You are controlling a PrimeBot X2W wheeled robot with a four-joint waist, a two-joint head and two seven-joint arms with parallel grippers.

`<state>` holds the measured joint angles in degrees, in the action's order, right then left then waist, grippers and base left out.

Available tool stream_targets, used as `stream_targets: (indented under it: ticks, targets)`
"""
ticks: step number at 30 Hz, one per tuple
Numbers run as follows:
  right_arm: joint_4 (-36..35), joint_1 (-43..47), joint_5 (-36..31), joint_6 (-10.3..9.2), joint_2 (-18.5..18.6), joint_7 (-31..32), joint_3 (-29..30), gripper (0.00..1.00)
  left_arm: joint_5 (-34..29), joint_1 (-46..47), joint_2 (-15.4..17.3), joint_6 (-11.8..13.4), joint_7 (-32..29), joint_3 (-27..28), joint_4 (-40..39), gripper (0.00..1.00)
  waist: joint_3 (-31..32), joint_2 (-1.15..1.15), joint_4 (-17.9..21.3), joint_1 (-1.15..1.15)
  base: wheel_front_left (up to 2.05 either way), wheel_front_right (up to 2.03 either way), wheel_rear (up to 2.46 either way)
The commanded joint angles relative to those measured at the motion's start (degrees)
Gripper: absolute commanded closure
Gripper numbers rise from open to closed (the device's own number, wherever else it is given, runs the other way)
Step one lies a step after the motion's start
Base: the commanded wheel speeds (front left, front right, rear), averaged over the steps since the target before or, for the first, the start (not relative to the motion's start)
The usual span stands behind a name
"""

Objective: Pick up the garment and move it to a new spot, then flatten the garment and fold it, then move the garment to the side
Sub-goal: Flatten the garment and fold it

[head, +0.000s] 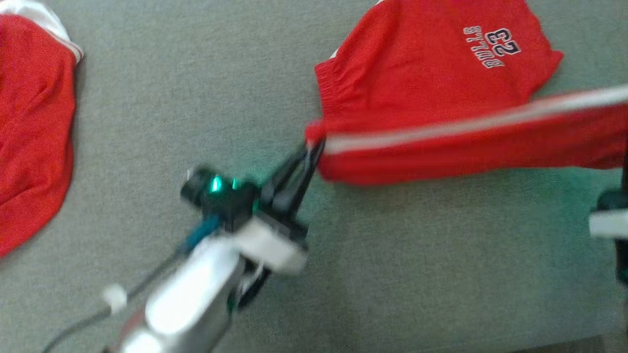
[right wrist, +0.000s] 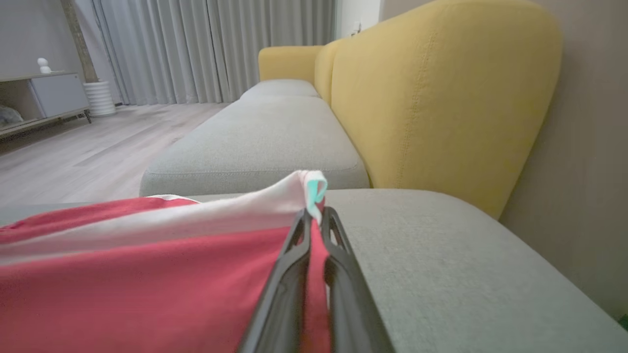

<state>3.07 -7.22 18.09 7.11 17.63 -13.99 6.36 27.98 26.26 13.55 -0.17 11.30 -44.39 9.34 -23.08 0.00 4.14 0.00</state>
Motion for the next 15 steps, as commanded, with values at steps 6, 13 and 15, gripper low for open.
stream_targets:
  ticks: [6, 13, 15]
  targets:
    - [12.87, -17.46, 2.35, 0.37, 6.13, 1.75, -6.56, 1.00, 1.51, 15.59, -4.08, -0.64, -4.49, 4.82, 6.26, 1.00, -4.19, 0.00, -1.93, 0.00, 0.00, 0.00, 0.00]
    - [25.45, -31.39, 2.14, 0.37, 8.35, 1.51, -12.79, 1.00, 1.86, 24.65, -6.24, -1.31, -7.43, 5.72, 13.83, 1.00, -7.31, 0.00, -2.59, 0.00, 0.00, 0.00, 0.00]
    - [29.32, -35.56, 1.98, 0.37, 8.71, 1.09, -14.70, 1.00, 1.76, 26.96, -6.73, -1.71, -7.39, 5.79, 15.72, 1.00, -8.32, 0.00, -2.69, 0.00, 0.00, 0.00, 0.00]
